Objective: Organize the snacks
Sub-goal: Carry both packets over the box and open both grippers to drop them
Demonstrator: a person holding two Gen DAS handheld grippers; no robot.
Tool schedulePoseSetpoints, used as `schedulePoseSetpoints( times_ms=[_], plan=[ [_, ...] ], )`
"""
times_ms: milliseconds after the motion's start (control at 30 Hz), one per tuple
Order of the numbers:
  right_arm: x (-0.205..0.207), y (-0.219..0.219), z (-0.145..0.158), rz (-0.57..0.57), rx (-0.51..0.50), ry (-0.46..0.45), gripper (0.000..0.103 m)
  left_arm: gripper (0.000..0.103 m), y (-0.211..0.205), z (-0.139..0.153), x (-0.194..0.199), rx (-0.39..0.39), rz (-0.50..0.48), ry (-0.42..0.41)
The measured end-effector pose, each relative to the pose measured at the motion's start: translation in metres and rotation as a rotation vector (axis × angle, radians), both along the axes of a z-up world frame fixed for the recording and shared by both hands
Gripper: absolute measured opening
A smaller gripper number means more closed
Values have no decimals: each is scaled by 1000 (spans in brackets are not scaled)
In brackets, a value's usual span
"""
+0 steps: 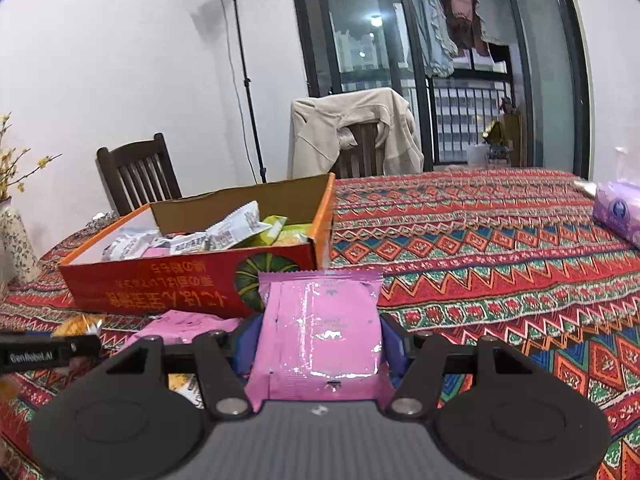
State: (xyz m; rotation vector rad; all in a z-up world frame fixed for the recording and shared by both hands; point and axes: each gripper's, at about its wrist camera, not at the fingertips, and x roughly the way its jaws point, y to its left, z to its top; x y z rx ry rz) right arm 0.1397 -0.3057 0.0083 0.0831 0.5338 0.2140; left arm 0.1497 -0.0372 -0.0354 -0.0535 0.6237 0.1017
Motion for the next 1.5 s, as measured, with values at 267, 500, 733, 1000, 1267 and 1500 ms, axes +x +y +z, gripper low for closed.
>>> schedulePoseSetpoints(
  times_ms=[267, 500, 733, 1000, 1267, 1500],
  plan=[
    [-2, 15, 22, 46, -17, -60, 61, 49, 3, 32, -4, -16, -33, -103],
    [24, 42, 51, 108, -31, -102, 61, 49, 10, 62, 19, -24, -35, -185],
    [65, 68, 66, 115, -26, -120, 61, 49, 17, 70, 63, -21, 1, -203],
    [116, 90, 70, 76, -31, -147, 61, 49, 27, 72, 105, -25, 54, -255],
    [136, 93, 50, 82, -55, -146, 61, 49, 42, 50, 121, -38, 74, -263],
    [140, 88, 37, 98, -56, -104, 61, 49, 44, 36, 123, -42, 40, -246]
  ],
)
